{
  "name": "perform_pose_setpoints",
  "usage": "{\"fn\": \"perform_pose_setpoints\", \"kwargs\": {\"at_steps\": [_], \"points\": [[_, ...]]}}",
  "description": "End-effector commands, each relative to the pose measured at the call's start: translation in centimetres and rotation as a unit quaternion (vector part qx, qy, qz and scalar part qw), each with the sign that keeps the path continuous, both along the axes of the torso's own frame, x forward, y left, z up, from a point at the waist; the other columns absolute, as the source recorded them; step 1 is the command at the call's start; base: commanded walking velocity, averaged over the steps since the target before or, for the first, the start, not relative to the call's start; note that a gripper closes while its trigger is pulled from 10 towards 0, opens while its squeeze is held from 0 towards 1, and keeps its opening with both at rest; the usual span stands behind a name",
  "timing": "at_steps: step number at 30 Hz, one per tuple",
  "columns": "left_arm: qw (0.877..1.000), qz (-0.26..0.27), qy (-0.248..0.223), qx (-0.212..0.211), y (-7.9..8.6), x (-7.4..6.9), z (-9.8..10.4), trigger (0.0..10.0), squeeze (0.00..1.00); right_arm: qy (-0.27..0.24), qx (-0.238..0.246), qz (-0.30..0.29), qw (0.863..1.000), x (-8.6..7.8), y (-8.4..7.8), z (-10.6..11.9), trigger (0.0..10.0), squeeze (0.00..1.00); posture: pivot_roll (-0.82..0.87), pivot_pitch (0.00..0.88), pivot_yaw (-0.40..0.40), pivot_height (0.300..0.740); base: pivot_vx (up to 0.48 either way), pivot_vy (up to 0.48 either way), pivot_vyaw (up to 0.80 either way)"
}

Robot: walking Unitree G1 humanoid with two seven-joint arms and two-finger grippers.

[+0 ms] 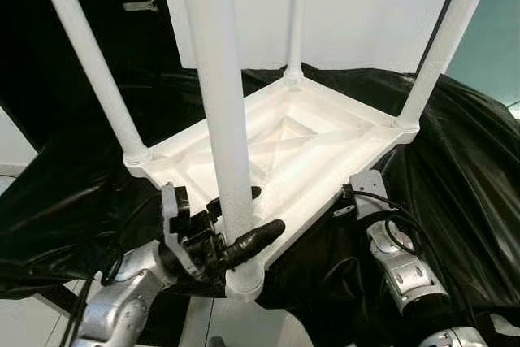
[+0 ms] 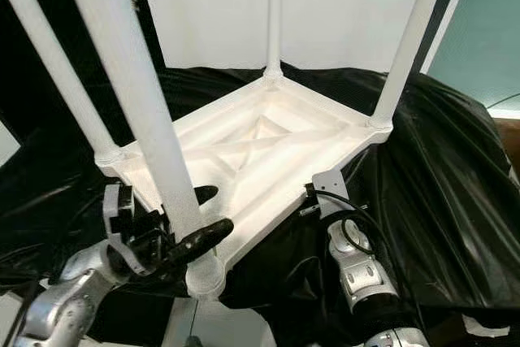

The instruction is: Building children table

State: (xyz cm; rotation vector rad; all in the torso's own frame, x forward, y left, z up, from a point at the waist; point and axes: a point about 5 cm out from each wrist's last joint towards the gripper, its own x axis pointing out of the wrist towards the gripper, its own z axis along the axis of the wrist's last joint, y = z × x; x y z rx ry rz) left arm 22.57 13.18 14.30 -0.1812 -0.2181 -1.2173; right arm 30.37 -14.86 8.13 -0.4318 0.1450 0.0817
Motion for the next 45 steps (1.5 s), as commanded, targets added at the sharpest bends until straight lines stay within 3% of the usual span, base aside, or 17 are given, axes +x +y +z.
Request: {"fn": "perform_pose_setpoints", "kwargs": {"at_steps": [1, 8, 17, 20, 30, 37, 45], "points": [[0.992, 0.121, 0.021, 0.011, 0.6, 1.4, -0.6, 10.0, 0.04, -0.006, 0.003, 0.009, 1.0, 0.1, 0.5, 0.3, 10.0, 0.0, 0.08, 0.0, 0.008, 0.74, 0.0, 0.0, 0.0], [0.987, 0.154, -0.002, 0.032, 0.2, 1.8, -0.9, 10.0, 0.05, 0.001, 0.006, 0.006, 1.0, -0.2, 0.7, 0.0, 10.0, 0.0, 0.08, 0.0, 0.014, 0.74, 0.0, 0.0, 0.0], [0.974, 0.218, -0.049, 0.039, 0.4, 3.4, -0.2, 10.0, 0.04, 0.006, 0.019, 0.001, 1.0, -0.1, 0.7, 0.0, 10.0, 0.0, 0.09, 0.0, 0.019, 0.74, 0.0, 0.0, 0.0], [0.971, 0.235, -0.043, 0.034, 0.2, 3.6, -0.2, 10.0, 0.04, -0.003, 0.042, -0.017, 0.999, 0.1, 0.5, 0.4, 10.0, 0.0, 0.09, 0.0, 0.021, 0.74, 0.0, 0.0, 0.0], [0.964, 0.261, -0.03, 0.038, -0.4, 3.4, -0.8, 10.0, 0.0, 0.0, 0.038, -0.016, 0.999, 0.2, 0.6, 0.3, 10.0, 0.0, 0.1, 0.0, 0.018, 0.74, 0.0, 0.0, 0.0], [0.967, 0.252, -0.032, 0.033, -0.7, 3.3, -0.9, 10.0, 0.0, 0.001, 0.037, -0.015, 0.999, 0.4, 0.6, 0.3, 10.0, 0.0, 0.1, 0.0, 0.016, 0.74, 0.0, 0.0, 0.0], [0.96, 0.271, -0.024, 0.064, 0.0, 3.1, -2.1, 10.0, 0.0, -0.001, 0.034, -0.017, 0.999, 0.6, 0.6, 0.4, 10.0, 0.0, 0.09, 0.0, 0.023, 0.74, 0.0, 0.0, 0.0]]}}
